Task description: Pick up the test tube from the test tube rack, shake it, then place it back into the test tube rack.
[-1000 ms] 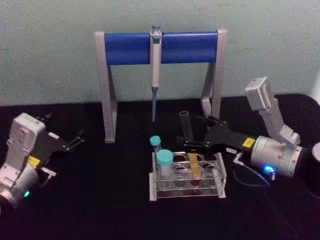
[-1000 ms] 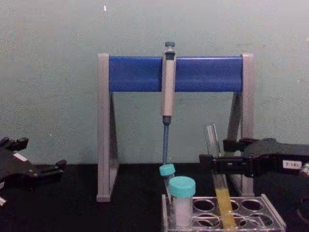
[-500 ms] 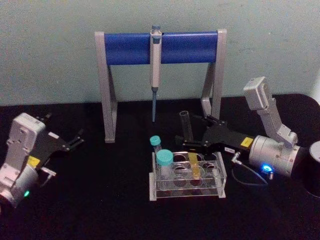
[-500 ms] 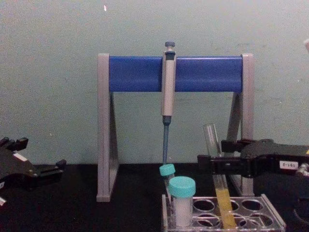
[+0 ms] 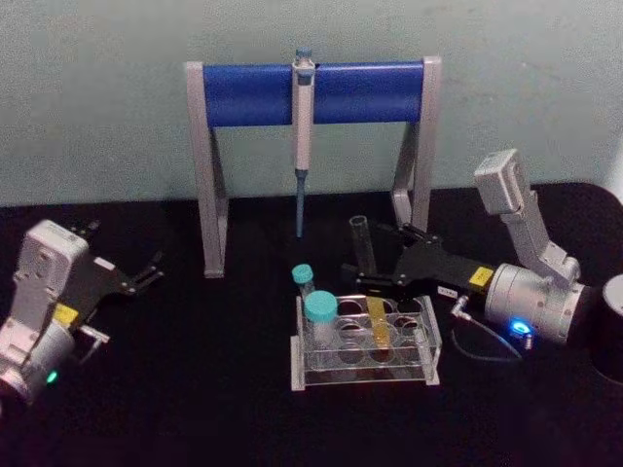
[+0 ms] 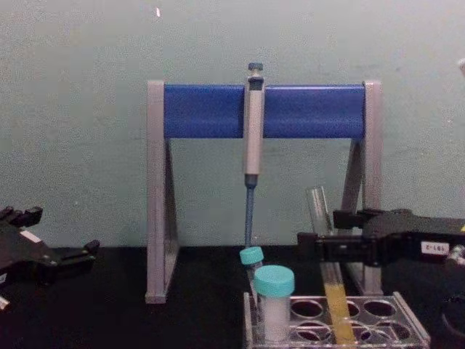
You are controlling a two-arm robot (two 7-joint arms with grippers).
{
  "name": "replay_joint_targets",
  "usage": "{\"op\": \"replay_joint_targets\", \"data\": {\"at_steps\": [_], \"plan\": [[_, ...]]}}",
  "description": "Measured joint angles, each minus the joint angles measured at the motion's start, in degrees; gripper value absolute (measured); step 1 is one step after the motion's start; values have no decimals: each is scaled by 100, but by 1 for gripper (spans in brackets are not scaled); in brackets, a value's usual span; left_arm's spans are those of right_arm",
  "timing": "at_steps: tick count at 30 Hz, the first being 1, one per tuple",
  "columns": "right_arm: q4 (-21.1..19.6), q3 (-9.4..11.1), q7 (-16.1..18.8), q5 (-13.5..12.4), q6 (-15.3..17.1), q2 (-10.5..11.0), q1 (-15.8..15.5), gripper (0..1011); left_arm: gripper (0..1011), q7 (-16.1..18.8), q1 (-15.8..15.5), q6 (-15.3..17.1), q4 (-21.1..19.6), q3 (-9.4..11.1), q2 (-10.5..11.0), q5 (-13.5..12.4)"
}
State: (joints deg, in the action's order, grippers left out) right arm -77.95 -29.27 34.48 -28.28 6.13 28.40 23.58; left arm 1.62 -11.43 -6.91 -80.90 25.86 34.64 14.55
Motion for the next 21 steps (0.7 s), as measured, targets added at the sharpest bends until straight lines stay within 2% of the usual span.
{"op": "replay_joint_targets", "data": {"at_steps": [7, 12, 16, 18, 19, 21], "plan": [[-4, 4, -2, 3, 0, 4, -4, 968, 1001, 0, 0, 0, 0, 0, 0, 0], [-6, 6, -4, 5, 0, 4, -6, 860, 1001, 0, 0, 0, 0, 0, 0, 0], [-9, 6, -5, 5, 0, 4, -6, 708, 1001, 0, 0, 0, 0, 0, 0, 0], [-9, 6, -6, 6, 0, 4, -6, 688, 1001, 0, 0, 0, 0, 0, 0, 0], [-9, 6, -7, 6, 0, 4, -6, 605, 1001, 0, 0, 0, 0, 0, 0, 0], [-10, 6, -7, 6, 0, 4, -6, 567, 1001, 0, 0, 0, 0, 0, 0, 0]]}}
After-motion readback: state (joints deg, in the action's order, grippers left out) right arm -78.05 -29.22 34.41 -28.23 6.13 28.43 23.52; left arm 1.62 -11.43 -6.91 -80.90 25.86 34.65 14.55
